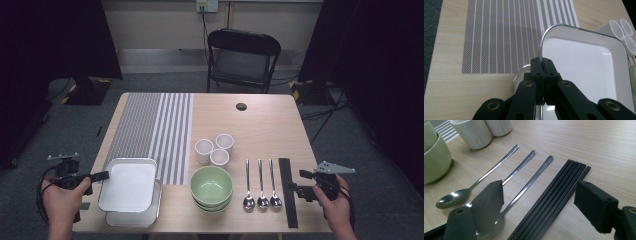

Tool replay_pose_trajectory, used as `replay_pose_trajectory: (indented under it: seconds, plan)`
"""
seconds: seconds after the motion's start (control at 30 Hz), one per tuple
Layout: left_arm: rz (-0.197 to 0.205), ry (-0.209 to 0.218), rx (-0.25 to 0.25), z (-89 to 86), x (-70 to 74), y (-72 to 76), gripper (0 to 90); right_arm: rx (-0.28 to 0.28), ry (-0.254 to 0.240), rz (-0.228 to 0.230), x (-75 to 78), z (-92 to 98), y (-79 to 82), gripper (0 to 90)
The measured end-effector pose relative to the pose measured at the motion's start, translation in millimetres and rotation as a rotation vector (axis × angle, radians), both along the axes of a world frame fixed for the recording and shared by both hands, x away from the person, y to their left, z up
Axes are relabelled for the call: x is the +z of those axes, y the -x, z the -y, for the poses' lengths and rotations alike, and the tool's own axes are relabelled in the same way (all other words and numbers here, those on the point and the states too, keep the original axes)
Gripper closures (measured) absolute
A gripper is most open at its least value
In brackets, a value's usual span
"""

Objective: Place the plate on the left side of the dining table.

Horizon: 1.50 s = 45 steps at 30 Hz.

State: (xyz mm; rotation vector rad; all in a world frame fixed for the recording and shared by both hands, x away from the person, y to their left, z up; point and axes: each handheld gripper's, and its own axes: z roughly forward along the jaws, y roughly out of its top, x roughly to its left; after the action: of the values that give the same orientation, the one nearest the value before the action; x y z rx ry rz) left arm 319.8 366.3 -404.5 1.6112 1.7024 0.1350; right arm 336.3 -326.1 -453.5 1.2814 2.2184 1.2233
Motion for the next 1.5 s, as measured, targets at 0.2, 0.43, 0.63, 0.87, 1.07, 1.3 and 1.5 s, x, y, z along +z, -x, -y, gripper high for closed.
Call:
replay_pose_trajectory:
  seconds: [0.2, 0.43, 0.63, 0.87, 1.07, 1.3, 1.5]
  plan:
    - [0.001, 0.003, -0.008, 0.5, 3.4, -6.7, 89.3, -0.005, 0.001, 0.001, -0.9, 1.7, -0.8, 22.7]
    - [0.002, -0.008, -0.02, 5.1, 9.1, -16.6, 89.3, 0.0, 0.003, -0.01, -2.0, 1.6, -1.4, 22.6]
    - [0.008, -0.004, -0.024, 10.5, 11.6, -25.9, 89.3, 0.011, 0.024, -0.019, -2.6, -0.1, -0.6, 22.6]
    - [0.014, -0.002, -0.029, 14.5, 12.8, -37.0, 89.3, 0.016, 0.021, -0.018, -2.1, 0.4, 0.8, 22.6]
    - [0.015, -0.005, -0.034, 15.8, 16.2, -46.3, 89.3, 0.018, 0.021, -0.019, -2.3, 0.7, 1.2, 22.7]
    - [0.018, -0.005, -0.018, 16.1, 18.0, -54.7, 89.3, 0.02, 0.019, -0.021, -2.9, 0.6, 1.2, 22.7]
    - [0.019, -0.007, -0.016, 16.1, 19.3, -61.3, 89.3, 0.024, 0.017, -0.027, -3.7, -0.1, 0.8, 22.9]
